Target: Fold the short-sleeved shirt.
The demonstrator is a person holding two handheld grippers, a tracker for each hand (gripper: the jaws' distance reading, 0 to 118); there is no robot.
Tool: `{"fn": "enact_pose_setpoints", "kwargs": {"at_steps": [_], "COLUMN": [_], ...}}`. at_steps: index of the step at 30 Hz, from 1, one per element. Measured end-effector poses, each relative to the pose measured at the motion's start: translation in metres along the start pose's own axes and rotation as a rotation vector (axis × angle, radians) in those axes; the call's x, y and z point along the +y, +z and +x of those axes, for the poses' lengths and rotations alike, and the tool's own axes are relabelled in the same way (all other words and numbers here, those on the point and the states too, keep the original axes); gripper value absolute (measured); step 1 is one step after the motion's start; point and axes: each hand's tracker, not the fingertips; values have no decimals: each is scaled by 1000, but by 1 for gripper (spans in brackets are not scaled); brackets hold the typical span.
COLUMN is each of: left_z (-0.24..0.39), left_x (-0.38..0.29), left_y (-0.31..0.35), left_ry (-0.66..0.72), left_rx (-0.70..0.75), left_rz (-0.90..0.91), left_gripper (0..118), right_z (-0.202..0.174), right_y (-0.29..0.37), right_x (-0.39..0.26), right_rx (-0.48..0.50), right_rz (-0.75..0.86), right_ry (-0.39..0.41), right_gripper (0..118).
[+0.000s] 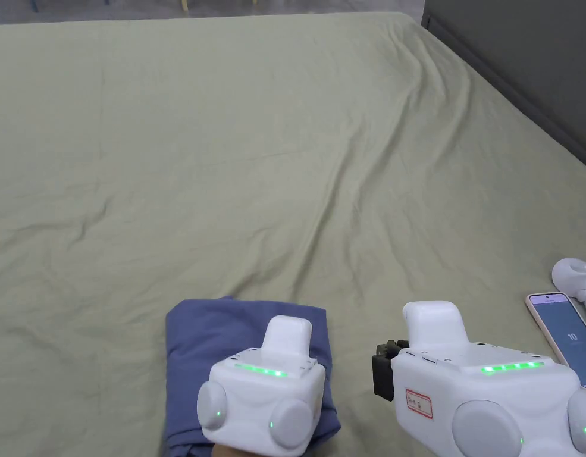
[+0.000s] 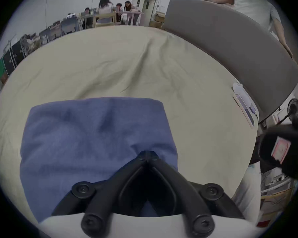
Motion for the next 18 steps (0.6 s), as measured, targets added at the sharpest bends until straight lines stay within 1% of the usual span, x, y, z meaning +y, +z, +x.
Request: {"fn": "enact_pose_setpoints", "kwargs": {"at_steps": [2,4,7,10,12,15,17,18], "left_z": [-2,-8,-16,-31,-46,-66,-78,-87], "left_x": [3,9,21,35,43,43,36,28], "left_y": [1,3,23,63,94,137,160,171], "left_ry": [20,90,85,93,135,125,126,152], "left_rx": [2,-22,-27,-17,-11,53,125,142], "left_rz": [8,-25,-22,91,164,248,259,259], "left_gripper": [0,0,0,0,0,0,0,0], "right_z": [0,0,-1,-3,-6,-15,-23,-27], "right_y": [-1,0,5,8,12,17,19,20], "right_x": [-1,-1,-1,3,5,8,9,9], "right_rx": [-6,-7,-4,-12,-3,23,36,44], "right_rz": [-3,-2,5,19,34,67,74,77], "right_ry": [6,7,6,15,14,36,54,62], "right_gripper": [3,3,3,3,3,3,3,3]}}
